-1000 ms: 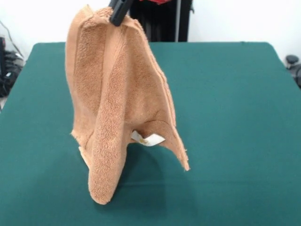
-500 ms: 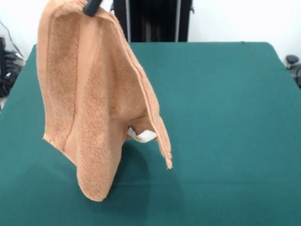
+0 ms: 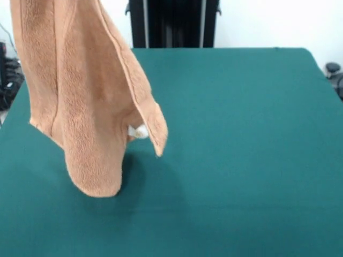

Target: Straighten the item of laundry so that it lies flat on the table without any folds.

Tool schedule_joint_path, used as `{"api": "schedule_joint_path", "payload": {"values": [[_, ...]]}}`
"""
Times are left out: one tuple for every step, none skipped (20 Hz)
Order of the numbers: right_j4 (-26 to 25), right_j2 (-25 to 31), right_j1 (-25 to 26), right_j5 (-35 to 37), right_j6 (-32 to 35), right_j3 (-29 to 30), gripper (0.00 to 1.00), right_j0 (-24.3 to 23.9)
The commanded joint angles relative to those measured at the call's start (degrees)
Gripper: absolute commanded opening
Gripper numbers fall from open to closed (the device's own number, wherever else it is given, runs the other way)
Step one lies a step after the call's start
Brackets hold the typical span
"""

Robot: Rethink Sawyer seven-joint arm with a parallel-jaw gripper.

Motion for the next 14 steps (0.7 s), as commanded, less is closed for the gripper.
{"api": "schedule_joint_path", "payload": {"values": [[-1.69, -0.42, -3.58, -5.45, 6.54, 16.82, 0.0, 2.97], [-1.64, -0.58, -3.94, -5.94, 6.6, 17.67, 0.0, 3.1], [-1.74, -0.8, -4.2, -6.19, 6.35, 18.27, 0.0, 3.24], [-1.83, -0.98, -4.58, -6.48, 5.89, 18.99, 0.0, 3.36], [-1.97, -1.12, -4.8, -6.77, 5.56, 19.44, 0.0, 3.43], [-2.2, -1.2, -5.04, -7.46, 5.15, 19.99, 0.0, 3.47], [-2.24, -1.09, -5.16, -7.92, 4.79, 20.3, 0.0, 3.34], [-2.3, -1.01, -5.26, -8.46, 4.38, 20.61, 0.0, 3.25], [-2.29, -0.97, -5.12, -8.52, 4.12, 20.56, 0.0, 3.16], [-2.54, -1.11, -4.84, -8.66, 3.93, 20.36, 0.0, 3.22], [-2.51, -1.06, -4.56, -8.61, 3.79, 20.1, 0.0, 3.08], [-2.76, -1.12, -4.19, -8.79, 3.59, 19.73, 0.0, 3.02], [-2.81, -1.04, -3.91, -8.93, 3.23, 19.41, 0.0, 2.81], [-2.83, -0.88, -3.71, -9.34, 2.88, 19.16, 0.0, 2.48]]}}
